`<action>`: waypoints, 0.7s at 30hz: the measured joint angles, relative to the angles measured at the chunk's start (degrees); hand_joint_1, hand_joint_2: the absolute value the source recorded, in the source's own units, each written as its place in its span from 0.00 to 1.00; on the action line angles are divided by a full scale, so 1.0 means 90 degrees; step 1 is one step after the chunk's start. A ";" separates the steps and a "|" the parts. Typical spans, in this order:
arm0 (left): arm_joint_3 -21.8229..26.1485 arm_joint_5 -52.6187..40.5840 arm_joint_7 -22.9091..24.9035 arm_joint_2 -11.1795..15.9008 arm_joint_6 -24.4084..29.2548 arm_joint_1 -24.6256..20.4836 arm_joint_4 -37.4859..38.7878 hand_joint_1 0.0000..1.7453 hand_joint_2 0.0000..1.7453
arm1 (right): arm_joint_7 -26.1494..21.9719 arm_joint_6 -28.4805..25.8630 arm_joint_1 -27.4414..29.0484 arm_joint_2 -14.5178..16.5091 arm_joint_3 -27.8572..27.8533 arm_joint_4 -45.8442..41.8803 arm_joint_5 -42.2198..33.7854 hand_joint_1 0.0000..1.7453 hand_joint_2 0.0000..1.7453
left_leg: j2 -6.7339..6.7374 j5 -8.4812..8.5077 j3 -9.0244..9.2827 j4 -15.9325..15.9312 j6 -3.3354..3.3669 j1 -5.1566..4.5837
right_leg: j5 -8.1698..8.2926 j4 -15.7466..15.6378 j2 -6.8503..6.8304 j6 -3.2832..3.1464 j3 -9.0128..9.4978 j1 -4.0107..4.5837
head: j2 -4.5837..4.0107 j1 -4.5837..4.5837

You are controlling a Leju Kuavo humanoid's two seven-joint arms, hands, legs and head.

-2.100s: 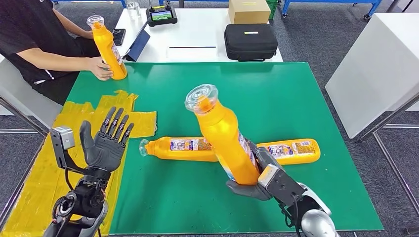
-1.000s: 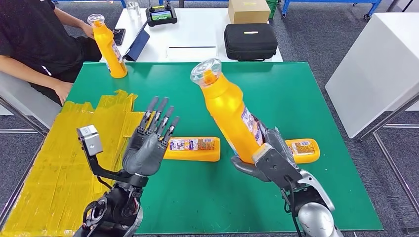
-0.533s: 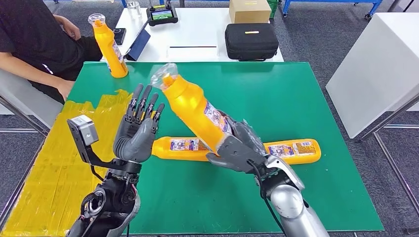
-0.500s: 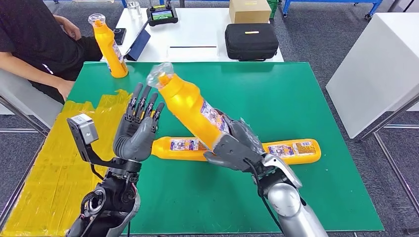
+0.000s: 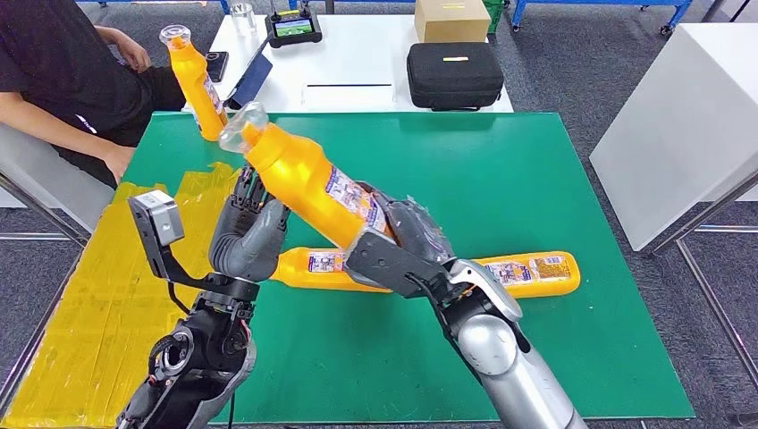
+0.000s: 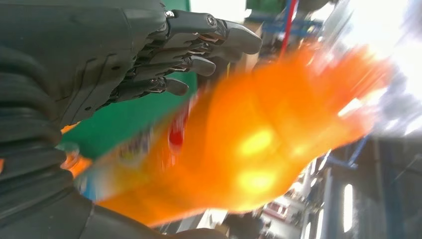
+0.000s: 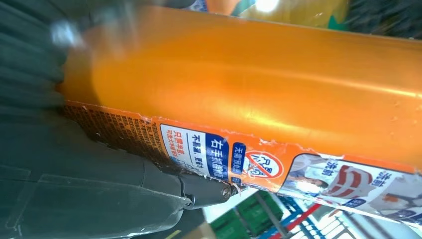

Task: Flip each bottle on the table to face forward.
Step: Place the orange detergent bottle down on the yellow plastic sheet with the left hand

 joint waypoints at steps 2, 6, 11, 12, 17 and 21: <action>-0.0001 0.0004 0.0003 0.0000 -0.0001 -0.0001 0.0001 0.00 1.00 | 0.0001 -0.0001 -0.0001 0.0002 0.0003 0.0003 0.0001 1.00 1.00 | 0.0000 0.0000 0.0000 0.0000 0.0000 0.0000 | 0.0000 0.0000 0.0000 0.0000 0.0000 0.0000 | 0.0000 0.0000; -0.0049 0.0207 0.0128 -0.0003 -0.0070 -0.0059 0.0058 0.00 1.00 | 0.0033 -0.0004 -0.0131 0.0069 0.0128 0.0096 0.0024 1.00 1.00 | 0.0002 0.0000 0.0000 0.0000 0.0000 0.0000 | 0.0000 0.0002 0.0000 0.0000 -0.0002 0.0000 | 0.0000 -0.0002; -0.0188 0.0845 0.0383 -0.0004 -0.0120 -0.0273 0.0363 0.00 1.00 | 0.0238 -0.0013 -0.0586 0.0265 0.0598 0.0487 -0.0082 1.00 1.00 | 0.0000 0.0000 -0.0006 0.0000 0.0000 -0.0001 | 0.0000 0.0003 0.0000 0.0000 -0.0007 -0.0001 | 0.0000 -0.0001; -0.0198 0.0909 0.0350 0.0015 -0.0030 -0.0270 0.0421 0.00 1.00 | 0.0267 -0.0035 -0.0652 0.0261 0.0742 0.0621 -0.0285 1.00 1.00 | 0.0000 0.0000 -0.0007 0.0000 0.0000 -0.0001 | 0.0000 0.0003 0.0000 0.0000 -0.0008 -0.0001 | 0.0000 -0.0001; -0.0203 0.1063 0.0111 0.0075 0.0473 -0.0108 0.0490 1.00 1.00 | 0.0329 -0.0078 -0.0804 0.0193 0.1185 0.1051 -0.0978 1.00 1.00 | 0.0005 0.0000 -0.0008 0.0000 0.0000 -0.0001 | 0.0000 0.0002 0.0001 0.0000 -0.0012 -0.0001 | 0.0000 -0.0002; -0.0191 0.1166 -0.0059 0.0088 0.0729 0.0088 0.0490 1.00 1.00 | 0.0304 -0.0081 -0.0835 0.0145 0.1386 0.1266 -0.1101 1.00 1.00 | 0.0005 0.0000 -0.0008 0.0000 0.0000 -0.0001 | 0.0000 0.0002 0.0001 0.0000 -0.0015 0.0000 | 0.0000 -0.0002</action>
